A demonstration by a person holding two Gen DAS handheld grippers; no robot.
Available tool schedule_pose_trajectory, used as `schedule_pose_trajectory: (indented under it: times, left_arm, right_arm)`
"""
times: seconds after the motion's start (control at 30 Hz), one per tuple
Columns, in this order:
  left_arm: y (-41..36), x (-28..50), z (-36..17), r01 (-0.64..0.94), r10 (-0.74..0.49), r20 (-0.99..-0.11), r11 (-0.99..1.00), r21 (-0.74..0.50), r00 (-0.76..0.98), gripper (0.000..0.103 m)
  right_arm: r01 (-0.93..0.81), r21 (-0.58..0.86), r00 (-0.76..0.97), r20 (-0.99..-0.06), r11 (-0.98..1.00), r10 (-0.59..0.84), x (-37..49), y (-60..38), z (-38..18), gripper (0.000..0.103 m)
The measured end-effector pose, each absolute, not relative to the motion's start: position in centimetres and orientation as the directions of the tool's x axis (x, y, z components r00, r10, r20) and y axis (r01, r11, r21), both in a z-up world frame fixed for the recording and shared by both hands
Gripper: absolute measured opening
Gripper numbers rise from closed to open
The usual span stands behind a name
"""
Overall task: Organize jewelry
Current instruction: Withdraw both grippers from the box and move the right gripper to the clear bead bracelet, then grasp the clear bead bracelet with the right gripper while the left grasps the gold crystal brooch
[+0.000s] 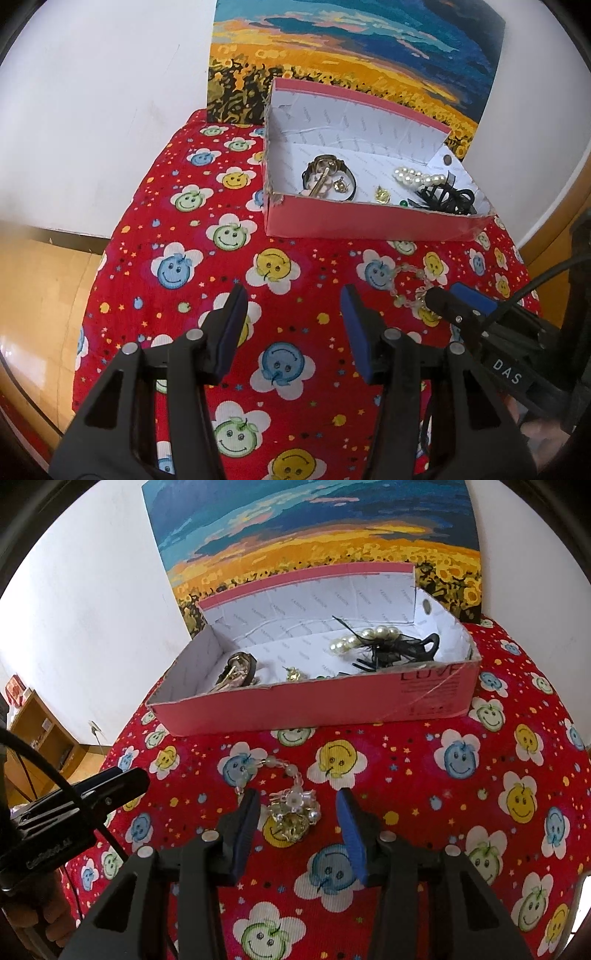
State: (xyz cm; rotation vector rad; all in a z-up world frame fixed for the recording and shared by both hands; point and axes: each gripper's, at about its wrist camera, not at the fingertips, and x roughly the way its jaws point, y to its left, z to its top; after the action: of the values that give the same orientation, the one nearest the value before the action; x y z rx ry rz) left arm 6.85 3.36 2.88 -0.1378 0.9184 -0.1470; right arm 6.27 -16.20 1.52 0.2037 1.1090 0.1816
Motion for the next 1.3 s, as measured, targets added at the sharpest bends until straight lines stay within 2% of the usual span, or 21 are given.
schedule_pose_trajectory:
  times: [0.2,0.33,0.67,0.93,1.3]
  left_arm:
    - [3.4,7.0,2.5,0.071,-0.188,-0.785,0.981,-0.182,0.591,0.044]
    - [3.4,7.0,2.4,0.071,-0.189,-0.787,0.981,-0.183,0.588,0.044]
    - [3.3,6.8,2.7,0.068,-0.187,-0.782,0.981,-0.183,0.595,0.044]
    - [2.6,6.3,3.2,0.081,-0.194,-0.779,0.98,-0.181,0.597,0.044]
    - [1.0,6.0,3.4,0.127,-0.221,-0.778,0.975,-0.181,0.588,0.045]
  right_arm:
    - [-0.058,0.238,0.427,-0.872,0.97,0.239,6.7,-15.8,1.1,0.035]
    - [-0.07,0.234,0.427,-0.871,0.97,0.242,6.9,-15.6,1.0,0.019]
    - [-0.095,0.246,0.474,-0.841,0.965,0.261,6.1,-15.6,3.0,0.017]
    - [-0.108,0.322,0.518,-0.789,0.941,0.33,5.4,-16.9,6.0,0.017]
    - [-0.073,0.341,0.562,-0.762,0.937,0.322,4.9,-19.4,7.8,0.017]
